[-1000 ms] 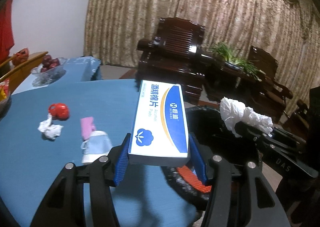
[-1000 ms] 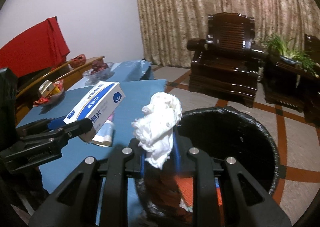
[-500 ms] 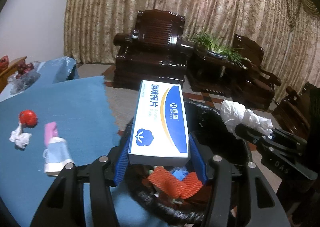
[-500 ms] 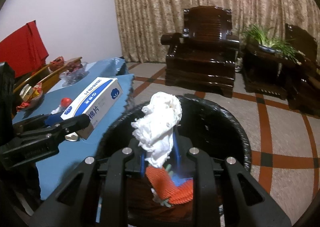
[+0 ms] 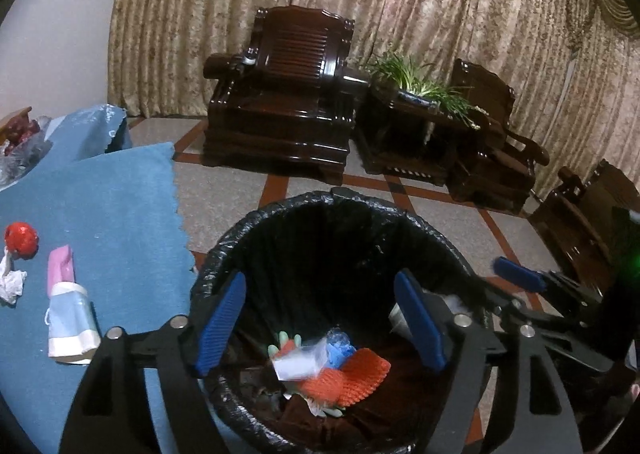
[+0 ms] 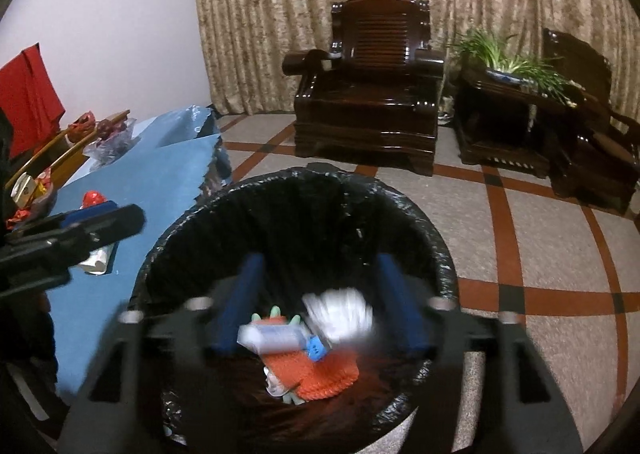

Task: Collect trash
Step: 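Open both tools to drop the box and tissue into the bin, then move both tools back over the remaining trash on the table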

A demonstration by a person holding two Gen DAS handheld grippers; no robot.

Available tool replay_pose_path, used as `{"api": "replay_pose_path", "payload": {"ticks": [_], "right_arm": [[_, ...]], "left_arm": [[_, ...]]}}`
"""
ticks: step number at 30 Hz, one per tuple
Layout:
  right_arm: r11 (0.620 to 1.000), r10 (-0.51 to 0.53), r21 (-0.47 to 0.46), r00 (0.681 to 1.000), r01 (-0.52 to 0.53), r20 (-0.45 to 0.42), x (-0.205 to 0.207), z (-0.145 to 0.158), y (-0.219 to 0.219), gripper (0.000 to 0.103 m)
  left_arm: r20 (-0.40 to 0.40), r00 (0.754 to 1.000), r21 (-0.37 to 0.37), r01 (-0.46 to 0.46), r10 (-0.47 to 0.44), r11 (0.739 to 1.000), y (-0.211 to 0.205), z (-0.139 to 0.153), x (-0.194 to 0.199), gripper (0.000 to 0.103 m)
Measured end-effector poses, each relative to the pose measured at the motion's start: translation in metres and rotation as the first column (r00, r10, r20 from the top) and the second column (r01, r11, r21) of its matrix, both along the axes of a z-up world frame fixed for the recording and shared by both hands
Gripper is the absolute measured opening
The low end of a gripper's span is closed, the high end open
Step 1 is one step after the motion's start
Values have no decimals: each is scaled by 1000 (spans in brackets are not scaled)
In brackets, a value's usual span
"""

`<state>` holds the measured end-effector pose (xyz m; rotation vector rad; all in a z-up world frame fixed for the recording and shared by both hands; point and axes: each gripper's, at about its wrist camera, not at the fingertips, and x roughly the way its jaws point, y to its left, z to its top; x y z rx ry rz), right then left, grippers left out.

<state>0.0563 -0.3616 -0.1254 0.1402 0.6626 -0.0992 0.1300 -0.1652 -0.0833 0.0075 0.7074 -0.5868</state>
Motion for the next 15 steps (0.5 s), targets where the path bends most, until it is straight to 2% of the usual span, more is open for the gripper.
{"api": "replay_pose_path", "payload": {"ticks": [1,4,8,15], "right_arm": [[1000,-8,-3,1000,8,4,-1,0,-1,89],[1000,-15,3,1000,15,1,-3,2,3,95],[1000,-7,27,1000,7,4,-2,8,13,96],[996,76,44,996,-79,50,8,28,55,96]], "left_arm": [[0,1000,-2,-7,7,1000,2,0,0,79],[11,999,-7,-45,45,999,17,5,-2,83],[46,994,2,-101,101,995,43,13,-7,92],[71,976,9,-206,204,979,104,24,-18,94]]}}
